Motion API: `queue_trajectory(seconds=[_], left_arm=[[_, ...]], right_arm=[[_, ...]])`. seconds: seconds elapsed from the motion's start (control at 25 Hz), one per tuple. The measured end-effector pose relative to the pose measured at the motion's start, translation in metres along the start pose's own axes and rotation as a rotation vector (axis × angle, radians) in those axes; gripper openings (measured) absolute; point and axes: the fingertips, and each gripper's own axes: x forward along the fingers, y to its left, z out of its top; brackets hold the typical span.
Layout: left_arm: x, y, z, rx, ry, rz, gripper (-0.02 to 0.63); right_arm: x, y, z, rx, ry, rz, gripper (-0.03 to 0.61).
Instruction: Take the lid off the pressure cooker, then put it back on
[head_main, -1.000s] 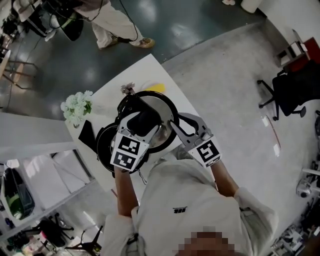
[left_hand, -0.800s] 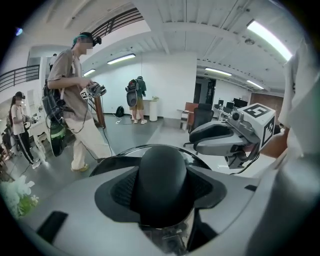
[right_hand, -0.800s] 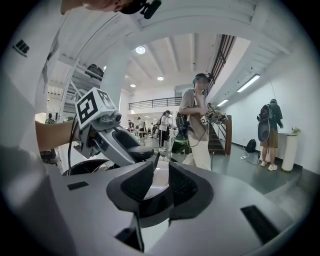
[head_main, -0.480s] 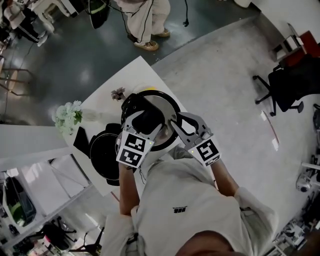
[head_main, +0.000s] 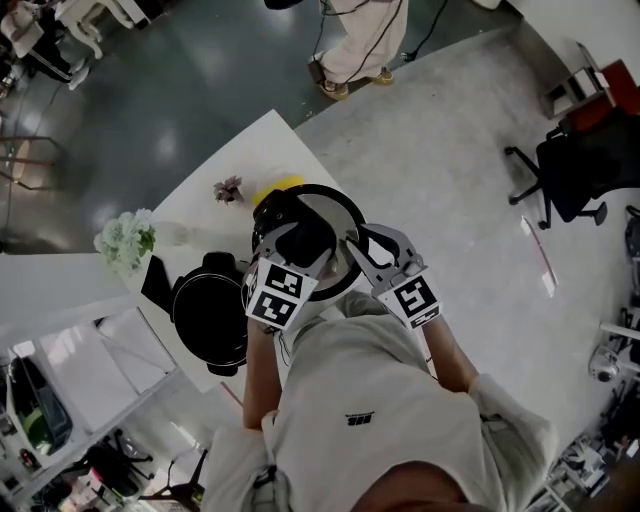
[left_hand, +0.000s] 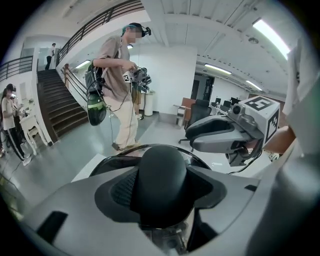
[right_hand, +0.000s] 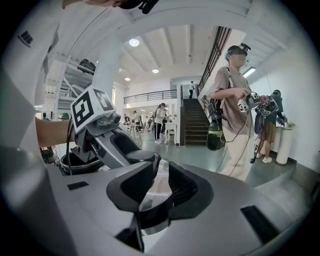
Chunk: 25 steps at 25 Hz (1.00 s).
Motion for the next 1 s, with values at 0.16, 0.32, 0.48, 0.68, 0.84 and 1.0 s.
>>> queue_trajectory(seconds=[0.16,0.32,0.48,0.68,0.84,1.0], left_arm=[[0.015,-0.004,-0.01,-0.017,0.026,-0.009,0.287],[0.035,-0.01,-0.021,-0.035,0.044,-0.022,0.287],[0.051,-0.018,-0.031,-0.05,0.059,-0.037,0.287],[0.07,-0.026,-0.049,-0.074,0.075,-0.051,0.287],[0.081,-0.032,-0.063,-0.087,0.097,-0.051,0.287],[0.089,-0.032,-0.073,-0.096,0.105,-0.033,0.287]], right_arm=[[0.001,-0.009,-0.013,0.023,0.034,-0.012,0.101],[0.003,-0.017,-0.034,0.018,0.072,-0.021,0.101],[0.003,-0.021,-0.052,0.014,0.108,-0.026,0.101],[0.003,-0.023,-0.079,0.015,0.153,-0.026,0.1],[0.002,-0.024,-0.096,0.038,0.174,-0.024,0.1],[0.001,-0.027,-0.112,0.054,0.198,-0.027,0.1]])
